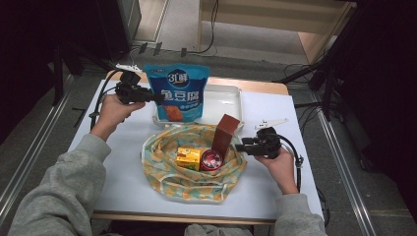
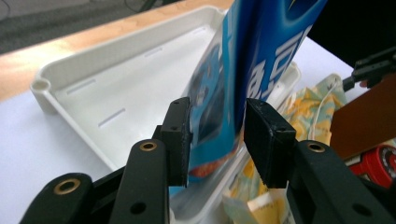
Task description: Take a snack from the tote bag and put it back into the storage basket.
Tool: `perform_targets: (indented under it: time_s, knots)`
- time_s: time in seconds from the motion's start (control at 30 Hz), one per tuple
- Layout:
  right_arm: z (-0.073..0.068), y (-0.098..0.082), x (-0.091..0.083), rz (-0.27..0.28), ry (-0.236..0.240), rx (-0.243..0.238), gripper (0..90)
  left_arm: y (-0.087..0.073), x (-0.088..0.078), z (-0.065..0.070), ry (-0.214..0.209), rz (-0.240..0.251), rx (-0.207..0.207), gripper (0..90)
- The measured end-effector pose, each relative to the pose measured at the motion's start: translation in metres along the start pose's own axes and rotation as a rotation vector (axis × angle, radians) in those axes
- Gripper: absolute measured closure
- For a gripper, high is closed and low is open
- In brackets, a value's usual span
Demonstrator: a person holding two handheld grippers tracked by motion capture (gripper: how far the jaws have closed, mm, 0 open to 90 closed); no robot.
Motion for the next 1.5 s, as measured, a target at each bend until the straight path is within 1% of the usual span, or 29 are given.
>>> perform_targets:
  time_s: [0.03,0.07,0.1,0.17,0.27,0.33,0.37,0.4,0.43,0.5,0.6,0.63,0.67,0.7,0.77,0.8,0.83,0.93,1.07,1.1,1.27,1.5]
  knots:
    - [0.0,0.0,0.0,-0.001,0.0,-0.002,54.2,-0.002,0.0,0.0,0.001,-0.005,0.001,60.8]
    - [0.0,0.0,0.0,-0.001,-0.001,-0.003,54.2,-0.005,0.001,-0.001,-0.002,-0.02,-0.004,60.1]
    - [0.0,0.0,0.0,-0.001,-0.002,-0.003,54.2,-0.009,0.002,-0.001,0.004,-0.034,-0.01,59.1]
    - [0.0,0.0,0.0,-0.001,-0.001,-0.005,54.2,-0.014,0.003,-0.002,0.007,-0.036,-0.003,58.4]
    - [0.0,0.0,0.001,-0.001,-0.001,-0.006,54.2,-0.021,0.006,-0.003,0.003,-0.045,-0.013,58.2]
    - [0.0,0.0,0.001,-0.002,-0.001,-0.005,54.2,-0.026,0.01,-0.005,0.007,-0.065,-0.029,57.8]
    - [0.0,0.0,0.001,-0.002,-0.001,-0.006,54.2,-0.029,0.013,-0.005,0.009,-0.062,-0.027,57.4]
    - [0.0,0.0,0.001,-0.002,-0.001,-0.005,54.2,-0.03,0.015,-0.005,0.006,-0.066,-0.027,57.5]
    - [0.0,0.0,0.001,-0.002,-0.001,-0.006,54.2,-0.033,0.018,-0.006,0.011,-0.077,-0.027,57.3]
    - [0.0,0.0,0.001,-0.001,-0.001,-0.006,54.2,-0.035,0.021,-0.007,0.019,-0.077,-0.033,56.2]
    - [0.0,0.001,0.001,-0.001,-0.002,-0.006,54.2,-0.035,0.022,-0.008,0.017,-0.066,-0.039,56.4]
    - [0.0,0.001,0.001,-0.001,-0.002,-0.006,54.2,-0.035,0.023,-0.008,0.024,-0.065,-0.039,57.2]
    - [0.0,0.001,0.002,0.001,-0.001,-0.009,54.1,-0.035,0.023,-0.009,0.055,-0.076,-0.036,60.2]
    - [0.0,0.001,0.002,0.001,0.0,-0.008,54.2,-0.036,0.024,-0.011,0.069,-0.086,-0.039,69.0]
    - [0.0,0.001,0.002,0.003,-0.003,-0.011,54.1,-0.038,0.028,-0.012,0.07,-0.092,-0.052,70.8]
    - [0.0,0.001,0.001,0.002,-0.003,-0.009,54.2,-0.038,0.029,-0.013,0.08,-0.095,-0.054,74.2]
    - [0.0,0.001,0.001,0.002,-0.003,-0.009,54.2,-0.039,0.03,-0.014,0.079,-0.097,-0.061,76.2]
    - [0.0,0.001,0.001,0.003,-0.005,-0.008,54.3,-0.038,0.033,-0.015,0.082,-0.081,-0.084,82.3]
    - [0.001,0.001,0.001,0.006,-0.005,-0.012,54.4,-0.036,0.036,-0.014,0.103,-0.078,-0.072,88.8]
    - [0.001,0.001,0.001,0.007,-0.005,-0.014,54.4,-0.036,0.037,-0.014,0.11,-0.078,-0.075,89.9]
    - [0.0,0.002,0.001,0.006,-0.006,-0.012,54.6,-0.033,0.043,-0.011,0.11,-0.07,-0.077,90.0]
    - [0.0,0.002,0.001,0.006,-0.007,-0.012,54.7,-0.023,0.055,-0.013,0.123,-0.057,-0.093,90.0]
Point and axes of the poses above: each handheld gripper's, and its own axes: x roughly forward along the jaws, y roughly out of its top, z roughly to its right, the point moved 9 cm from there along x, roughly forward along the jaws, and after that the axes turned 10 degrees about -y, right-handed, at the moved point
